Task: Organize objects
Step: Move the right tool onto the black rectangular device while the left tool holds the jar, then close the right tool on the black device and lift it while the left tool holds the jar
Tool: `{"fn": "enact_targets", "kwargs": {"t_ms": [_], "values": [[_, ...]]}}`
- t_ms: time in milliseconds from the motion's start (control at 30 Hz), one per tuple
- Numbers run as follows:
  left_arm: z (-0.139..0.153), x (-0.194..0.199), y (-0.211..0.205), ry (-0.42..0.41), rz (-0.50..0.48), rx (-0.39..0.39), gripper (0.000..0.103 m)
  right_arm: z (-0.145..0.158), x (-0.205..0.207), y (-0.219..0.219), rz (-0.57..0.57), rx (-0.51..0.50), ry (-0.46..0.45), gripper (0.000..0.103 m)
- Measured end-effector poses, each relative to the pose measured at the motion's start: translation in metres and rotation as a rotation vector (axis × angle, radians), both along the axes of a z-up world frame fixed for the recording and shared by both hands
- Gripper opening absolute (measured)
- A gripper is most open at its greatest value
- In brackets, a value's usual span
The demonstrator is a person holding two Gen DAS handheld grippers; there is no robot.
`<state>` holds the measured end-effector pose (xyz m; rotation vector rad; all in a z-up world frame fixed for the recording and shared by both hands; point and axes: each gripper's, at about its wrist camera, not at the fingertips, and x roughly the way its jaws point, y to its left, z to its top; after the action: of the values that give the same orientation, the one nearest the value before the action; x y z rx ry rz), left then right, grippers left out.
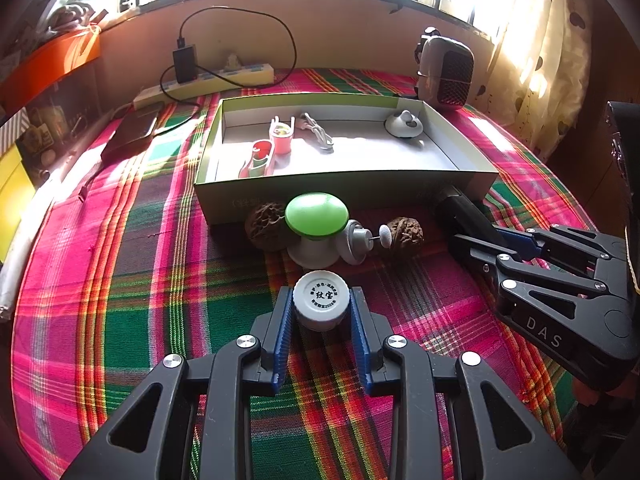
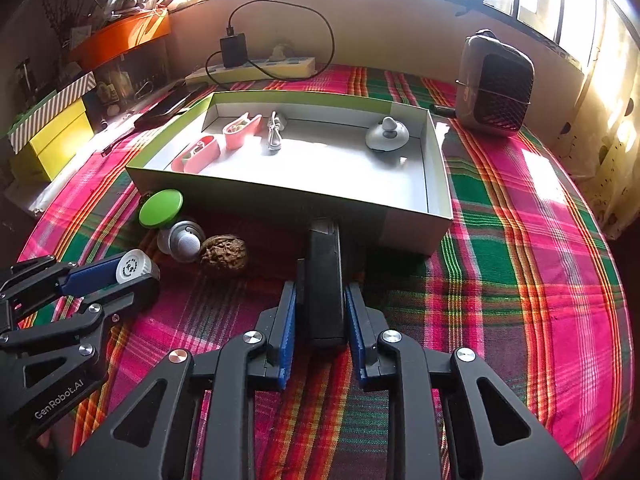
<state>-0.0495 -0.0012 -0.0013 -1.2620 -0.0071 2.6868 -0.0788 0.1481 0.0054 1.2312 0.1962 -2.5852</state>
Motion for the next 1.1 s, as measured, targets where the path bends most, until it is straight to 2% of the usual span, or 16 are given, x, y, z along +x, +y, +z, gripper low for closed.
{"fn": "enact_targets", "kwargs": {"t_ms": [1100], "values": [[0.0016,0.0020,-0.0017,-0.001,0.018,-0.001,0.025,0.0025,0.0080,0.0066,-0.030,-0.034,-0.001,0.024]]}}
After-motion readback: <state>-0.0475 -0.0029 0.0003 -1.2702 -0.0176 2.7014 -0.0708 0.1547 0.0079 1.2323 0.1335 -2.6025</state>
